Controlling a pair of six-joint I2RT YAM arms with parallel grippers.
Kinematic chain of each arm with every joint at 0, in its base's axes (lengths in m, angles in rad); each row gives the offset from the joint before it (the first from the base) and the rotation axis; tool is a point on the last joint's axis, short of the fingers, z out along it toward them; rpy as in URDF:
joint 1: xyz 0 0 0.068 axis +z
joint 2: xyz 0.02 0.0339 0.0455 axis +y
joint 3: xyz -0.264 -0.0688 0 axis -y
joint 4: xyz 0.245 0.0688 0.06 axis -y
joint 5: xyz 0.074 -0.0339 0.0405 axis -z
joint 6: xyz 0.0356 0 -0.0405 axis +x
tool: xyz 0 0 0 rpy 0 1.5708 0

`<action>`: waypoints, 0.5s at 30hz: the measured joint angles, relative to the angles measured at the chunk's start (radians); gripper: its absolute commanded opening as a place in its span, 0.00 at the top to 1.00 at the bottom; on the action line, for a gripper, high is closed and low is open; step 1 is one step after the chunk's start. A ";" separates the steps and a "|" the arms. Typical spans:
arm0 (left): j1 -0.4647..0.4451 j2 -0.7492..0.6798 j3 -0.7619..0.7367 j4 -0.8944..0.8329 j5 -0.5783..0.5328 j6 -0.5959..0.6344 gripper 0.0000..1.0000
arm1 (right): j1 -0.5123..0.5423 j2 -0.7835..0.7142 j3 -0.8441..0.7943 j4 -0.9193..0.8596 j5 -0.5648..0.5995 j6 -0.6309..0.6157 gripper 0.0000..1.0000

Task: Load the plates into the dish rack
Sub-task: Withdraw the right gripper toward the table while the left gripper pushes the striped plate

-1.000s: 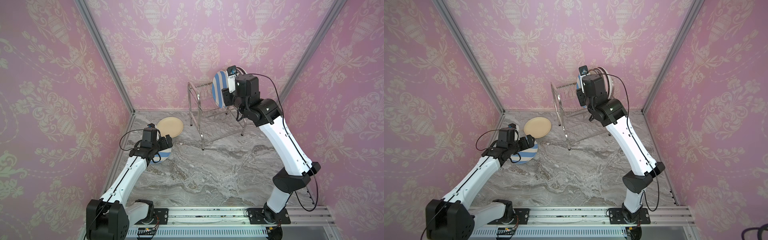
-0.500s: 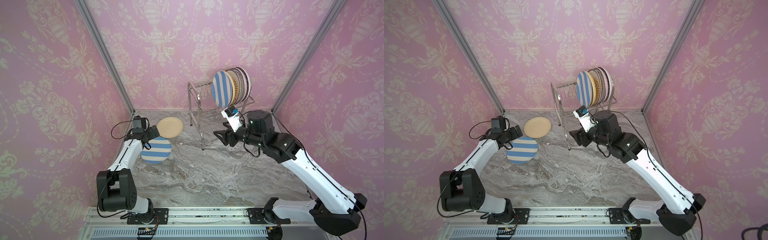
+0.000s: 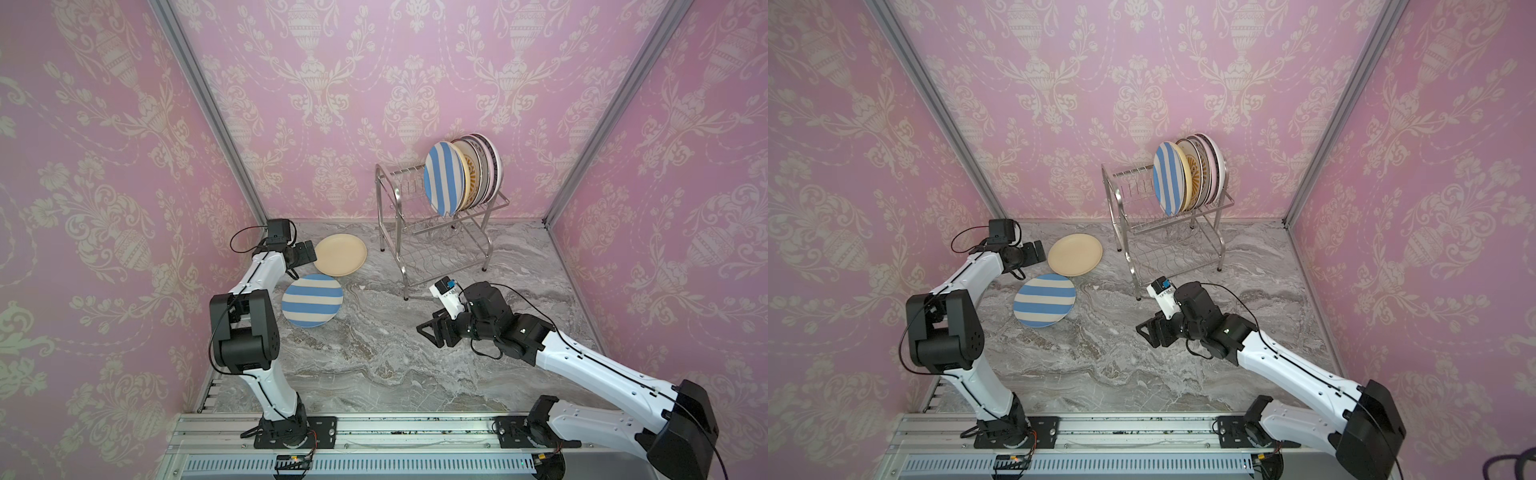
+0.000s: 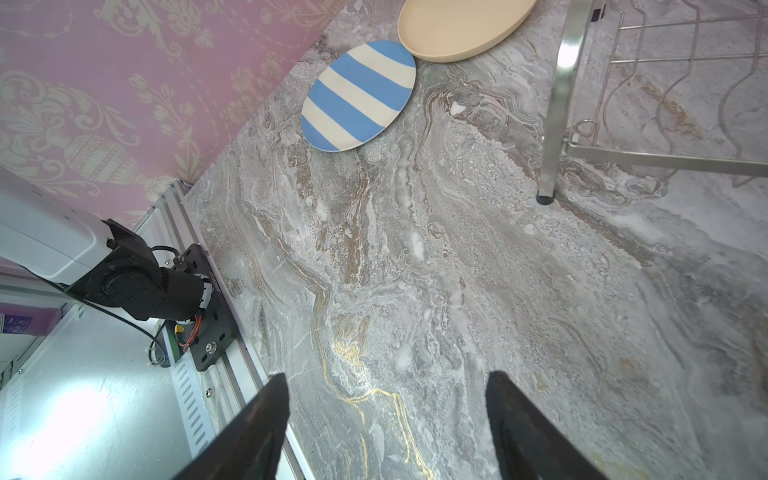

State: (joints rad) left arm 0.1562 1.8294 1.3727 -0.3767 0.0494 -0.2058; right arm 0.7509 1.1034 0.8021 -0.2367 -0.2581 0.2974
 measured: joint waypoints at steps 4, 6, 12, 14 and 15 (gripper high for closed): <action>0.000 0.080 0.039 -0.025 0.024 0.029 0.01 | 0.000 -0.023 -0.029 0.046 -0.002 0.015 0.23; -0.001 0.108 0.040 -0.038 0.024 0.038 0.01 | 0.000 -0.022 -0.029 0.061 -0.006 0.019 0.23; -0.001 0.140 0.040 -0.060 0.011 0.065 0.01 | 0.000 -0.007 -0.029 0.069 -0.005 0.026 0.23; -0.001 0.150 0.040 -0.060 -0.004 0.076 0.01 | 0.000 -0.007 -0.029 0.078 -0.006 0.033 0.22; -0.001 0.156 0.040 -0.059 -0.010 0.081 0.01 | 0.000 -0.007 -0.029 0.082 -0.005 0.038 0.23</action>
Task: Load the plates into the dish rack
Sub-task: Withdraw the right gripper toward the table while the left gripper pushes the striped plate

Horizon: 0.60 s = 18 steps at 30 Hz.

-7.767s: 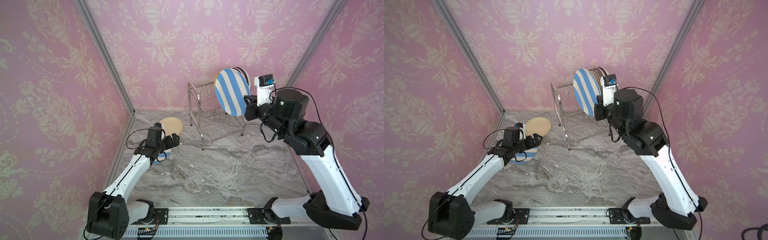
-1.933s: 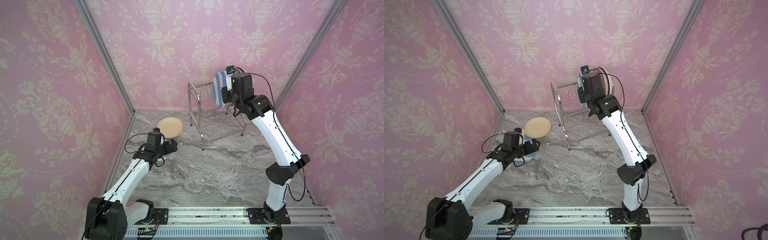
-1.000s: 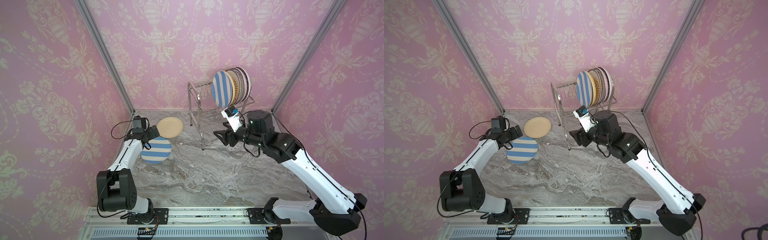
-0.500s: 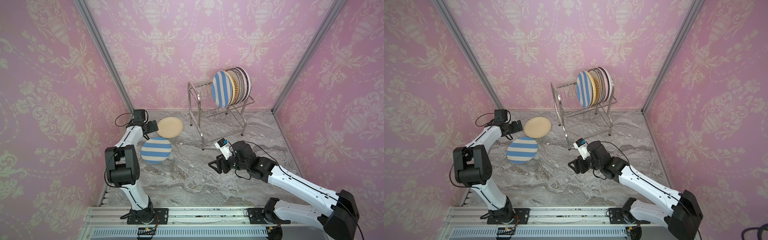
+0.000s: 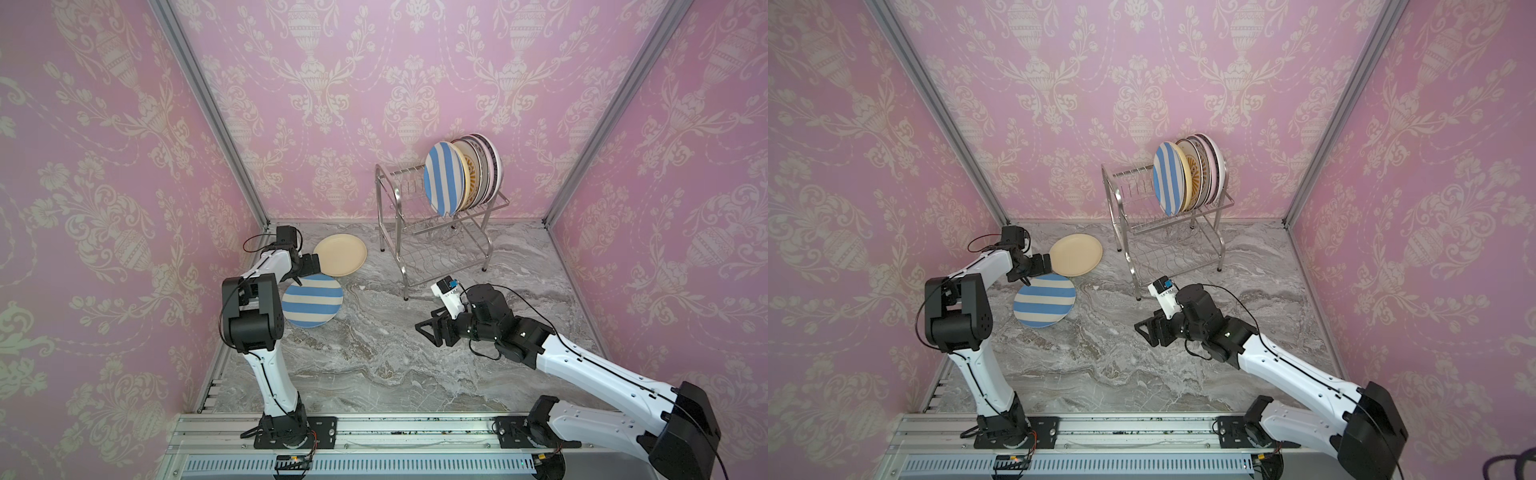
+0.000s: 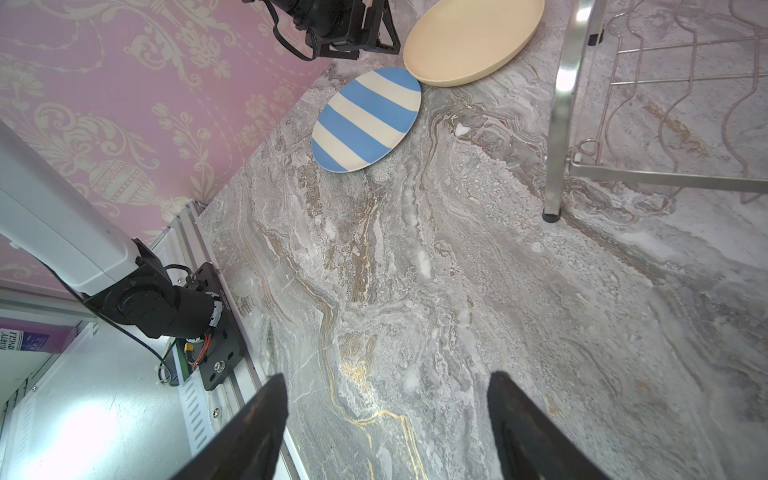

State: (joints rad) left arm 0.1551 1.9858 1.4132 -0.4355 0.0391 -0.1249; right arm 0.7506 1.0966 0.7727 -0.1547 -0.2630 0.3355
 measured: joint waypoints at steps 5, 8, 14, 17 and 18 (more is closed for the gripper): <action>0.000 0.035 0.006 -0.001 -0.004 0.019 0.01 | 0.000 0.000 0.000 0.000 0.009 0.013 0.23; 0.000 0.047 0.009 -0.002 0.000 0.024 0.01 | 0.000 0.000 0.000 0.001 0.008 0.025 0.22; 0.000 0.048 0.007 0.000 0.020 0.024 0.01 | 0.000 0.002 0.000 -0.010 0.019 0.033 0.22; 0.000 0.043 -0.022 0.010 0.037 0.021 0.01 | 0.000 0.018 0.000 -0.015 0.027 0.032 0.22; 0.000 0.038 -0.035 0.018 0.040 0.019 0.01 | 0.000 0.025 0.001 -0.020 0.029 0.032 0.21</action>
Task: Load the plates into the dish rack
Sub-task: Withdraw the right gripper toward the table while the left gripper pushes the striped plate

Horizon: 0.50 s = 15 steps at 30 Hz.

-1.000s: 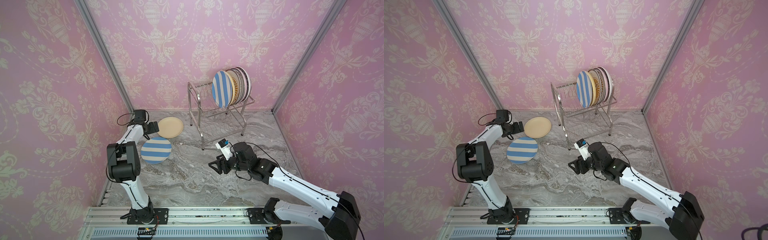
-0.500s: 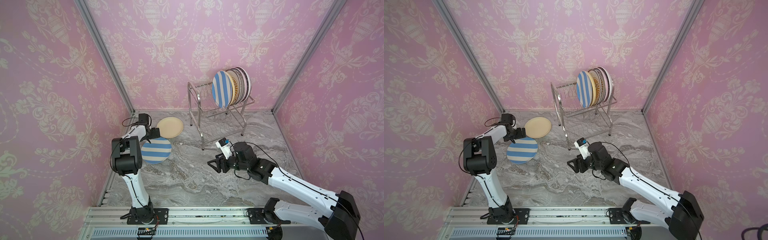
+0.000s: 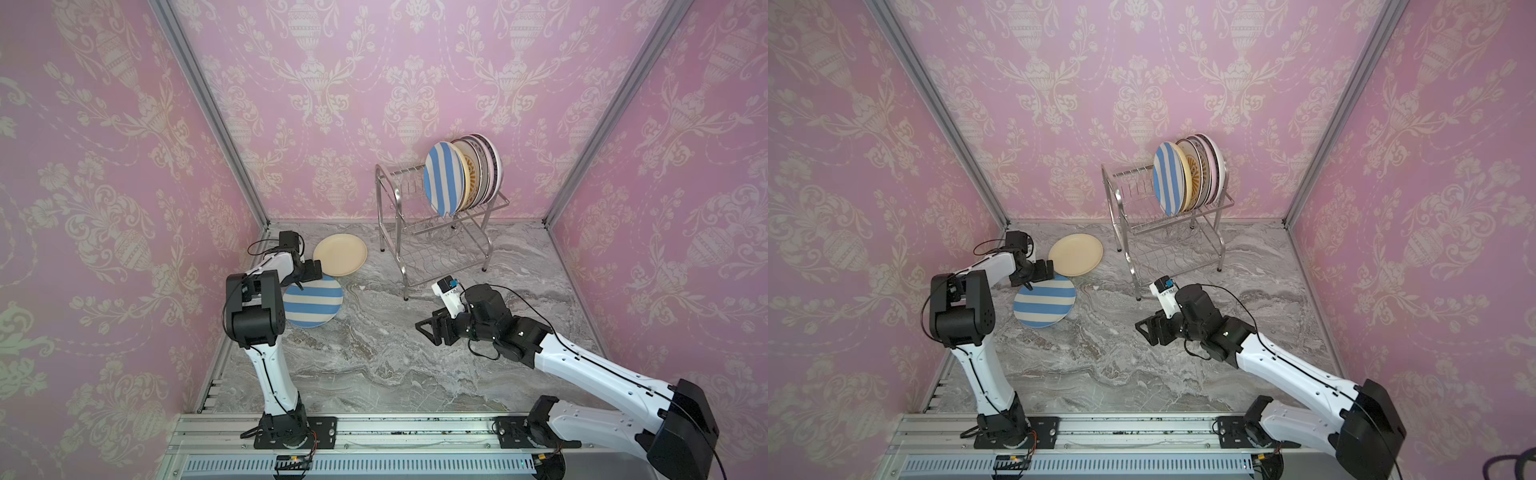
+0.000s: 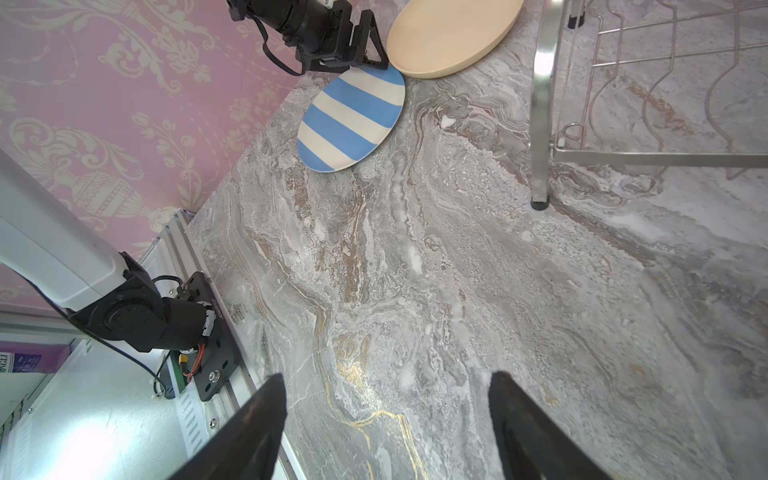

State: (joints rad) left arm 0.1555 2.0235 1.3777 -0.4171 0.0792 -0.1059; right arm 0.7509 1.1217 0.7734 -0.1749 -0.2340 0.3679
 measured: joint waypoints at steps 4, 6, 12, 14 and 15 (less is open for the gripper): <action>0.001 -0.040 -0.054 0.009 0.032 -0.012 0.01 | 0.000 0.033 0.014 -0.051 0.018 -0.005 0.20; 0.001 -0.060 -0.079 0.009 0.049 -0.016 0.01 | 0.000 0.043 0.021 -0.069 0.023 -0.010 0.20; 0.000 -0.143 -0.178 0.008 0.106 -0.047 0.01 | 0.000 0.078 0.026 -0.063 0.005 -0.012 0.21; -0.003 -0.164 -0.200 0.007 0.126 -0.057 0.01 | 0.000 0.098 0.026 -0.055 -0.006 -0.012 0.21; -0.008 -0.176 -0.213 0.007 0.130 -0.061 0.01 | 0.000 0.112 0.027 -0.050 -0.014 -0.012 0.21</action>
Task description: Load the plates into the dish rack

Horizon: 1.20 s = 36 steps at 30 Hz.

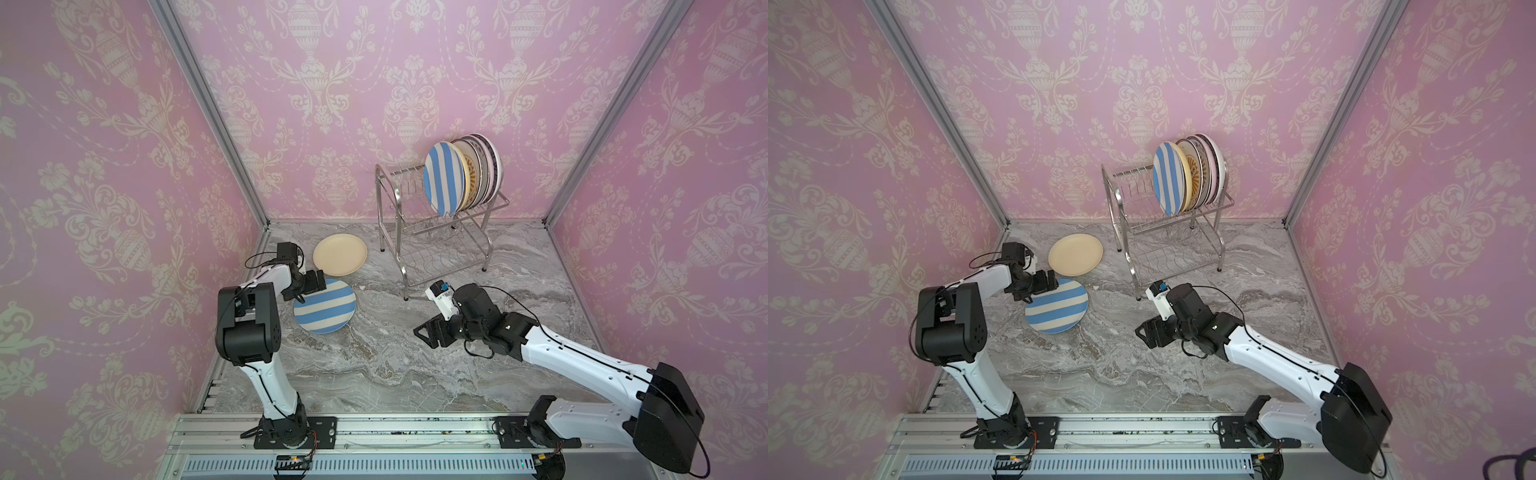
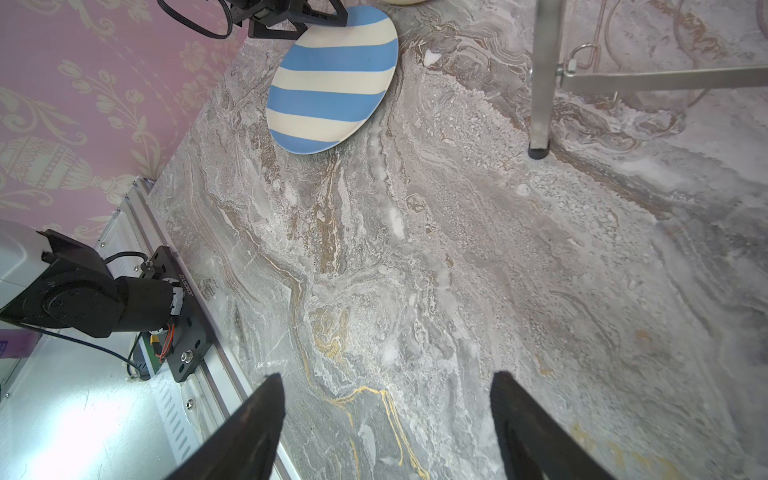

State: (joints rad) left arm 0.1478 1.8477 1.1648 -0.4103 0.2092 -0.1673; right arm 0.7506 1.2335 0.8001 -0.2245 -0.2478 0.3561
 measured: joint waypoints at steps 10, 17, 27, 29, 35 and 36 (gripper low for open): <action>-0.072 -0.070 -0.078 -0.036 -0.057 -0.018 0.01 | 0.009 0.149 0.043 0.053 -0.032 0.052 0.27; -0.072 -0.068 -0.045 0.017 -0.034 -0.017 0.01 | 0.104 0.300 0.064 0.183 -0.009 0.197 0.27; -0.169 0.055 0.090 0.020 -0.008 0.033 0.01 | 0.149 0.377 0.064 0.282 -0.005 0.277 0.27; -0.181 0.061 0.087 0.020 -0.012 0.042 0.01 | 0.149 0.368 0.064 0.278 0.006 0.276 0.26; -0.177 0.059 0.061 0.039 -0.014 0.054 0.01 | 0.149 0.352 0.064 0.266 0.024 0.273 0.26; -0.177 0.058 0.055 0.041 -0.011 0.054 0.01 | 0.149 0.352 0.064 0.264 0.025 0.274 0.26</action>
State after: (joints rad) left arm -0.0288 1.9060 1.2198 -0.3695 0.1978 -0.1131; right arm 0.8993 1.5856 0.8646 0.0399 -0.2230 0.6296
